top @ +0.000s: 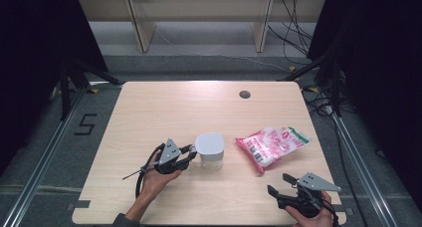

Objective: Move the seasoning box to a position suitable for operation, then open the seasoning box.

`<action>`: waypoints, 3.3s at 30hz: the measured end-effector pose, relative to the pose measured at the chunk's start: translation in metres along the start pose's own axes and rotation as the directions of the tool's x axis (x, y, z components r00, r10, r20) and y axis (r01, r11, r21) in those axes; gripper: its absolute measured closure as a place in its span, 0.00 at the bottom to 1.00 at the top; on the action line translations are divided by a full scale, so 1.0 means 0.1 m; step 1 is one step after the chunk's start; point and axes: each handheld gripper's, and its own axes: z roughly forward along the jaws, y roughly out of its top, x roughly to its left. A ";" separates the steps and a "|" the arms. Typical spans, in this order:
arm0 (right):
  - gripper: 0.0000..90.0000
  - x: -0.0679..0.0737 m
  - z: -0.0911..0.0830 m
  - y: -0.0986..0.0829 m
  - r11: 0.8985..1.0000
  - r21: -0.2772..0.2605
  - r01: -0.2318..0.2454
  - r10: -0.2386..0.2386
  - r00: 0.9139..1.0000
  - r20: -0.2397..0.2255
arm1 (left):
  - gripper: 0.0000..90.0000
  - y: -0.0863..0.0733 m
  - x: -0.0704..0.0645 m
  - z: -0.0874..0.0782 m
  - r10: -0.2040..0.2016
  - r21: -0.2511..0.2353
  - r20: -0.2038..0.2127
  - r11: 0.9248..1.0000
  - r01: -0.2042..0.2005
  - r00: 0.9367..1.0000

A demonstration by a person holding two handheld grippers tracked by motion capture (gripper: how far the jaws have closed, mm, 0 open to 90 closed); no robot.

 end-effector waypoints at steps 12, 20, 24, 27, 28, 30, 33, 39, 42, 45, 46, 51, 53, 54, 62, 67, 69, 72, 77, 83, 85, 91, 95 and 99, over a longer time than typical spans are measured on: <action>0.31 -0.04 -0.01 0.00 1.000 -0.005 0.020 -0.020 1.000 -0.021 | 0.67 -0.02 0.05 0.02 -0.050 -0.005 0.021 0.999 0.050 0.999; 0.31 -0.05 -0.01 0.00 1.000 -0.009 0.015 -0.015 1.000 -0.016 | 0.51 0.01 0.06 -0.17 -0.064 0.008 0.048 0.998 0.064 0.997; 0.31 -0.03 -0.01 0.00 1.000 -0.002 -0.009 0.009 1.000 -0.017 | 0.50 0.03 0.02 -0.27 -0.066 -0.003 0.054 0.998 0.066 0.996; 0.30 -0.03 -0.01 0.00 1.000 -0.002 -0.012 0.012 1.000 -0.016 | 0.53 0.08 0.02 -0.34 -0.058 -0.010 0.077 0.998 0.058 0.995; 0.30 -0.03 -0.01 0.00 1.000 -0.002 -0.012 0.012 1.000 -0.016 | 0.54 0.08 0.02 -0.34 -0.058 -0.010 0.077 0.998 0.058 0.995; 0.30 -0.02 -0.03 0.00 1.000 0.004 -0.028 0.028 0.999 -0.023 | 0.60 0.12 0.01 -0.38 -0.034 -0.012 0.074 0.999 0.035 0.997; 0.30 -0.02 -0.03 0.00 0.999 0.006 -0.033 0.033 0.999 -0.024 | 0.68 0.14 -0.01 -0.39 -0.029 -0.021 0.070 0.999 0.031 0.997; 0.30 -0.02 0.00 -0.01 1.000 -0.013 -0.011 0.011 1.000 -0.018 | 0.91 0.20 -0.05 -0.43 0.015 -0.037 0.036 0.999 -0.014 0.999; 0.30 -0.02 0.00 -0.01 1.000 -0.021 -0.006 0.005 1.000 -0.027 | 0.96 0.21 -0.05 -0.44 -0.011 -0.039 0.053 0.999 0.013 0.999; 0.30 -0.03 0.01 0.00 1.000 -0.012 0.025 -0.026 1.000 -0.018 | 0.97 0.21 -0.04 -0.45 -0.023 -0.057 0.065 0.998 0.027 0.998; 0.30 -0.03 0.01 0.00 0.999 -0.019 0.032 -0.033 0.999 -0.016 | 0.96 0.22 -0.04 -0.45 -0.009 -0.050 0.048 0.999 0.011 0.999; 0.30 0.00 0.00 0.00 1.000 0.001 -0.016 0.016 0.999 -0.030 | 0.97 0.25 -0.03 -0.45 -0.022 -0.059 0.054 0.998 0.025 0.998; 0.30 -0.01 0.00 0.00 1.000 0.004 -0.014 0.014 0.999 -0.029 | 0.97 0.27 -0.03 -0.46 -0.016 -0.068 0.045 0.997 0.019 0.999; 0.30 -0.01 0.00 0.00 1.000 0.004 -0.014 0.014 0.999 -0.029 | 0.98 0.27 -0.03 -0.46 -0.016 -0.068 0.045 0.997 0.019 0.999; 0.30 -0.01 0.01 0.00 1.000 -0.004 0.031 -0.031 0.999 -0.021 | 0.99 0.42 -0.04 -0.51 0.019 -0.095 0.045 0.995 -0.014 0.999; 0.30 0.01 0.03 0.00 1.000 0.001 0.027 -0.027 1.000 -0.012 | 0.99 0.51 0.00 -0.47 0.002 -0.115 0.058 0.993 0.005 0.998; 0.30 0.01 0.03 0.00 1.000 -0.001 0.029 -0.029 0.999 -0.020 | 0.99 0.52 0.01 -0.44 -0.013 -0.110 0.067 0.994 0.020 0.998; 0.30 0.03 0.03 0.00 1.000 0.010 0.014 -0.014 1.000 -0.013 | 0.99 0.52 0.01 -0.39 -0.018 -0.106 0.077 0.994 0.026 0.997; 0.30 0.02 0.04 0.00 0.999 0.005 0.044 -0.044 0.999 -0.024 | 0.99 0.53 0.02 -0.31 -0.014 -0.093 0.085 0.995 0.022 0.996; 0.30 0.04 0.06 0.00 0.999 0.009 0.046 -0.046 0.999 -0.018 | 0.99 0.51 0.03 -0.22 -0.023 -0.072 0.095 0.997 0.030 0.995; 0.30 0.04 0.06 0.00 0.999 0.013 0.030 -0.029 0.999 -0.030 | 0.99 0.51 0.04 -0.21 -0.018 -0.067 0.092 0.997 0.024 0.996; 0.30 0.04 0.07 0.01 0.999 0.009 0.042 -0.042 0.999 -0.033 | 0.99 0.49 0.06 -0.18 -0.024 -0.062 0.097 0.998 0.030 0.995; 0.30 0.06 0.06 0.01 0.999 0.022 0.049 -0.049 0.999 -0.022 | 0.99 0.49 0.05 -0.18 -0.026 -0.064 0.096 0.997 0.032 0.995; 0.31 0.06 0.08 0.01 0.998 0.013 0.063 -0.063 0.997 -0.039 | 0.99 0.49 0.07 -0.17 -0.021 -0.070 0.088 0.997 0.028 0.996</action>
